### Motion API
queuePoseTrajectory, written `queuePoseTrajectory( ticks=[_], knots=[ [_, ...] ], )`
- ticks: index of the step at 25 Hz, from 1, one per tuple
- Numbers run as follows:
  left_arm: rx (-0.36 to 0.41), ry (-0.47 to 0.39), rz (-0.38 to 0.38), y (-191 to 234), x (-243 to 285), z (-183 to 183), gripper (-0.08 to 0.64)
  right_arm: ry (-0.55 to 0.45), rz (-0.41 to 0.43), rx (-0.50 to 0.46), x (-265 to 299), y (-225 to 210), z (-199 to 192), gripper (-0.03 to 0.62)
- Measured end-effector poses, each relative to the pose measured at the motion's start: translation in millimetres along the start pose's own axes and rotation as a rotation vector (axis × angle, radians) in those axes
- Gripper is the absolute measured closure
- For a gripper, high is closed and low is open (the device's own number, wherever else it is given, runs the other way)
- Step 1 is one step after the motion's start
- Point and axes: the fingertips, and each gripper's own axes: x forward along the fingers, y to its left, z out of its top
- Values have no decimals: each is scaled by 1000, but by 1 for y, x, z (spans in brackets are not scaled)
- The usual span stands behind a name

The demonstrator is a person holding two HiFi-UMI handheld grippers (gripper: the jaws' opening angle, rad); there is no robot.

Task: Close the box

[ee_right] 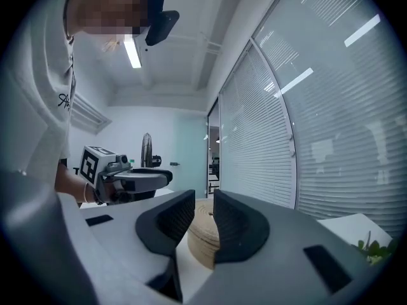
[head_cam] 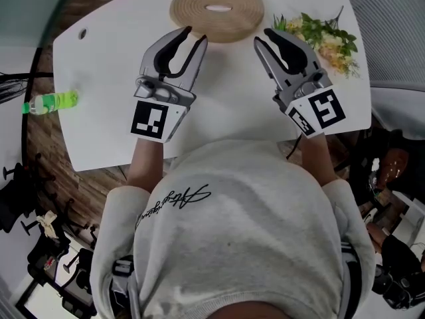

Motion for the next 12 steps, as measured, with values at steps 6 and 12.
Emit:
queuePoseTrajectory(
  ticks=[6,12],
  knots=[
    [-7,-23,6,-8,-6,5,522,-28,-15,-21,-4,5,5,585],
    [-12,-31,1,-14,-10,7,558,-60,-15,-35,-6,12,11,592]
  ],
)
